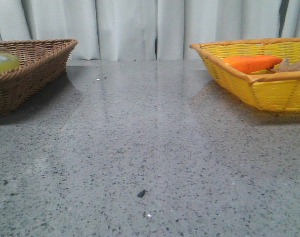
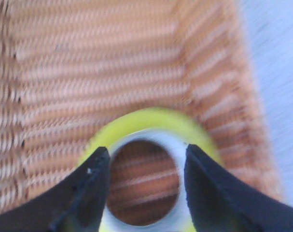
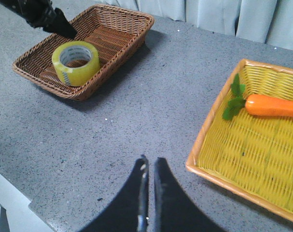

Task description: Transfer tape with both arms

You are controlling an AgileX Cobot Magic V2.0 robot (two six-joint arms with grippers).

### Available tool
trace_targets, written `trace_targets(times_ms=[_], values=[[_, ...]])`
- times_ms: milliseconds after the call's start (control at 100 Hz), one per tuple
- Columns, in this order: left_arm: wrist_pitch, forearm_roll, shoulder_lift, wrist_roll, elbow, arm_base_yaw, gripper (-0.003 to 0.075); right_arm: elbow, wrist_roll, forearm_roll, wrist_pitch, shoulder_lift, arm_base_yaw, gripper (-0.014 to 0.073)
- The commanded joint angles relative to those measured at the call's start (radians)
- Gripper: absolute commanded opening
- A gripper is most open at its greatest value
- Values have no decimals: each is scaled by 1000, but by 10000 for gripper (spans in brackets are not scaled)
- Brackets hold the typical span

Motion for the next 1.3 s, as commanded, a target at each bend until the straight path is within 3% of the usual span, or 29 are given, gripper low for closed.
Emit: trace_targets(times_ms=[0,190,350,450,590,770,1290], values=[[-94,-57,-105,8,-12,-5,273,19,-3,-34,-89,-62,3,-67],[-329,-57,-381,21,215,-77,132,261,-4,-172,-243,-308,3,-67],[-574,-122,-713,21,582,-194,69,513,-4,-314,-439,-571,3,-67],[-688,-123,-913,21,820,-243,-18,648,-4,-339,-544,-698,3,-67],[-774,-109,-1163,21,1028,-242,-21,734,-4,-349,-562,-742,3,-67],[-685,-62,-1337,19,1100,-209,-21,764,-4,-348,-604,-740,1,-67],[-654,-91,-1343,19,1100,-192,-21,764,-4,-346,-528,-740,1,-67]])
